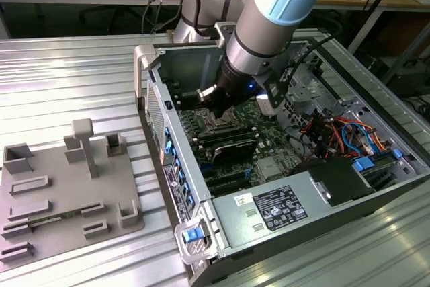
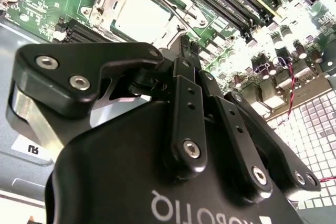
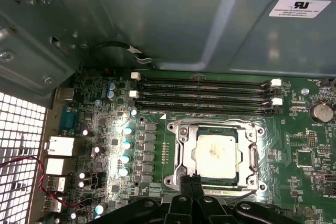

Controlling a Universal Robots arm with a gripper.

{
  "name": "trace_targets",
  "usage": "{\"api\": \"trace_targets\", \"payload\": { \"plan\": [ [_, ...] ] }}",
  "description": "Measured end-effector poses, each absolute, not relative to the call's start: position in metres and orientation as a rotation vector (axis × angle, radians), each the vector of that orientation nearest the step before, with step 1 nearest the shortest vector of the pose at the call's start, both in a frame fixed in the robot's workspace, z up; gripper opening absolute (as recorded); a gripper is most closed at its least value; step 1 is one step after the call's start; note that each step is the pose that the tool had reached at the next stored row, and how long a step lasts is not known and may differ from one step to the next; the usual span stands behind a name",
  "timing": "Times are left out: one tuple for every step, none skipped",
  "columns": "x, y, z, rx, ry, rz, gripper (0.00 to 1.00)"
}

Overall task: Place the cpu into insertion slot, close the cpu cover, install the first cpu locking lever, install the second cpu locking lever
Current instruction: 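Install the second cpu locking lever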

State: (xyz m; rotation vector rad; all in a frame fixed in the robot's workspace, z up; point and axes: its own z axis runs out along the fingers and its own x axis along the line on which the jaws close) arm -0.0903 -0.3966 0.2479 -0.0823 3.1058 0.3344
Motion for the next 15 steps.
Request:
{"api": "trace_targets", "payload": {
  "plan": [
    [-0.0899, -0.3966, 0.2480, -0.082, 3.106, 0.334, 0.11],
    [-0.0897, -0.3966, 0.2480, -0.082, 3.106, 0.334, 0.11],
    [-0.0894, -0.3966, 0.2480, -0.082, 3.106, 0.334, 0.11],
    [-0.0891, -0.3966, 0.2480, -0.082, 3.106, 0.334, 0.11],
    [-0.0887, -0.3966, 0.2480, -0.082, 3.106, 0.334, 0.11],
    [-0.0884, -0.3966, 0.2480, -0.082, 3.106, 0.334, 0.11],
    [-0.0881, -0.3966, 0.2479, -0.082, 3.106, 0.334, 0.11],
    [-0.0878, -0.3966, 0.2480, -0.082, 3.106, 0.334, 0.11],
    [-0.0874, -0.3966, 0.2480, -0.082, 3.106, 0.334, 0.11],
    [-0.0870, -0.3966, 0.2480, -0.082, 3.106, 0.334, 0.11],
    [-0.0866, -0.3966, 0.2479, -0.082, 3.106, 0.334, 0.11],
    [-0.0864, -0.3966, 0.2480, -0.082, 3.106, 0.334, 0.11],
    [-0.0859, -0.3966, 0.2480, -0.082, 3.106, 0.334, 0.11],
    [-0.0855, -0.3966, 0.2480, -0.082, 3.106, 0.334, 0.11],
    [-0.0849, -0.3966, 0.2480, -0.082, 3.106, 0.334, 0.11]
  ]
}}
